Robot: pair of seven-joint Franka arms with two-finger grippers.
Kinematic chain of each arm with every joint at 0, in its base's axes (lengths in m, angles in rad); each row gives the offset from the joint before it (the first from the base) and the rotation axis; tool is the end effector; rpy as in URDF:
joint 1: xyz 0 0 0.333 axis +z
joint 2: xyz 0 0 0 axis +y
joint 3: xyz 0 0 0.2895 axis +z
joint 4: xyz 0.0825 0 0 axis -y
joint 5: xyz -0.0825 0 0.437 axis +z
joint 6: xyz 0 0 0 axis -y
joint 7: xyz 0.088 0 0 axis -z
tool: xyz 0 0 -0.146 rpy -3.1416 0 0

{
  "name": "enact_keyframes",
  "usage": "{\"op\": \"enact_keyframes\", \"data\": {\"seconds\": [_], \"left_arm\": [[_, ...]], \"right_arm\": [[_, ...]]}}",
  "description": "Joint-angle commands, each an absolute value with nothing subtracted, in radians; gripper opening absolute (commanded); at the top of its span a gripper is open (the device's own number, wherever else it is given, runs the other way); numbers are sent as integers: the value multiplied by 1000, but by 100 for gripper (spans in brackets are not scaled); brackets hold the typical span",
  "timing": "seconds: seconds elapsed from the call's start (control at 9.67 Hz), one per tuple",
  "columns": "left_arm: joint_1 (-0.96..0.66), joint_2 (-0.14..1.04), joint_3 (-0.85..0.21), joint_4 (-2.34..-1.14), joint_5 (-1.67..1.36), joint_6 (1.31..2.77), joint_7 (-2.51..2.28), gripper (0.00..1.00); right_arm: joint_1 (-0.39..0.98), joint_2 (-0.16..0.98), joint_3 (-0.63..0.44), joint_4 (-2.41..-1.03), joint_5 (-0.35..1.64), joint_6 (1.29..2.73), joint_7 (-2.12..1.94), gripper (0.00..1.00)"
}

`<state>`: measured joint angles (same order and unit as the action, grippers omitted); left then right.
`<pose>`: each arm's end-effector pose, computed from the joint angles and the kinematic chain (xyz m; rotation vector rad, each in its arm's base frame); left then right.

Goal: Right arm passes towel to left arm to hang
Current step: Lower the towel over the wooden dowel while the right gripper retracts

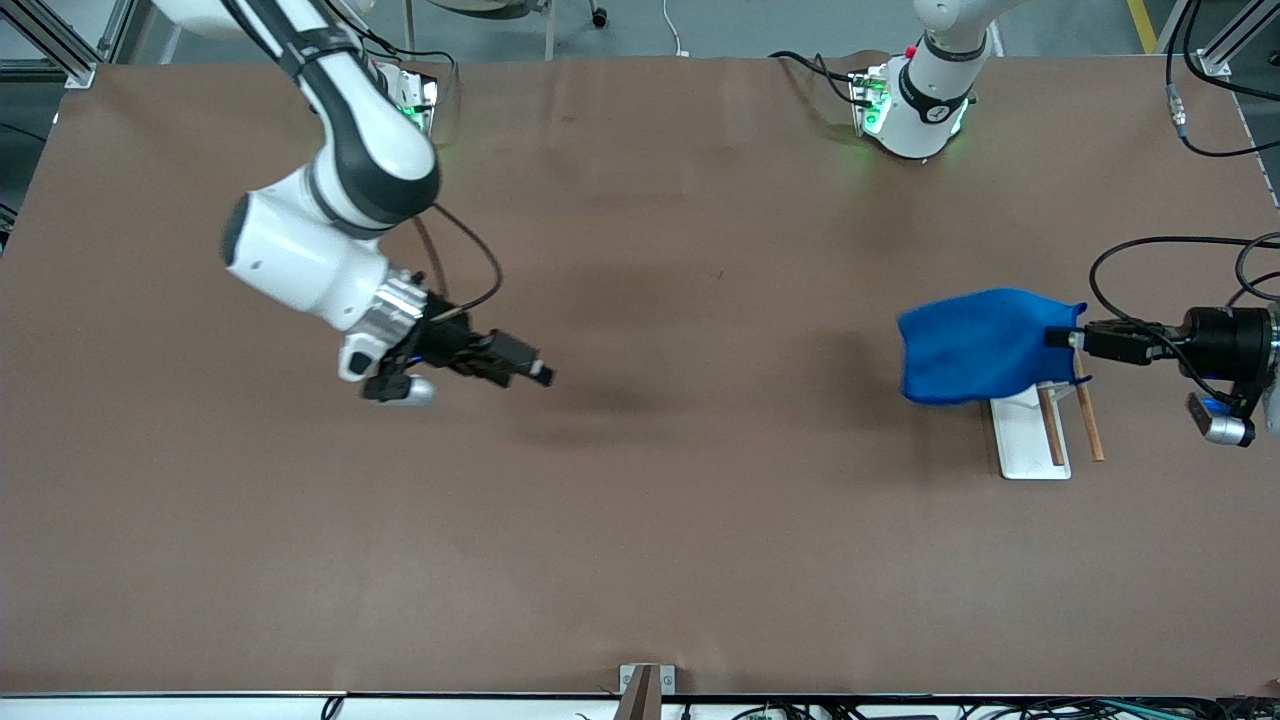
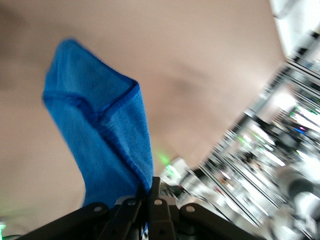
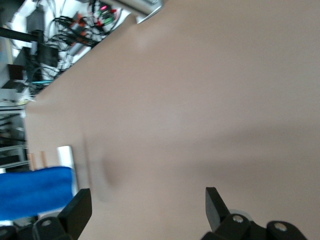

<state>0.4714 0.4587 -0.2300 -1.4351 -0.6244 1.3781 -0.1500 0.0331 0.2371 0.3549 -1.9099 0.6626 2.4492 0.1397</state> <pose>0.6574 0.0844 0.3700 2.2728 0.4945 -0.5601 0.6352 0.2702 0.3286 -2.4914 0.2874 -0.1666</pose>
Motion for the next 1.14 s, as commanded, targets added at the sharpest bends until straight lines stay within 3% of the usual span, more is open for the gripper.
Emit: {"op": "enact_keyframes", "data": {"seconds": [0.0, 0.52, 0.62, 1.03], "left_arm": [[462, 445, -226, -1459, -412, 1448, -176, 0], [465, 460, -225, -1453, -149, 1505, -125, 0], [465, 463, -224, -1453, -125, 1505, -80, 0], [543, 486, -224, -1451, -68, 1505, 84, 0]], "right_arm": [[18, 150, 251, -1954, 501, 2355, 150, 100], [9, 101, 23, -1895, 179, 2197, 140, 100], [-4, 95, 11, -1838, 94, 2098, 143, 100], [-48, 35, -41, -1676, 71, 1774, 140, 100]]}}
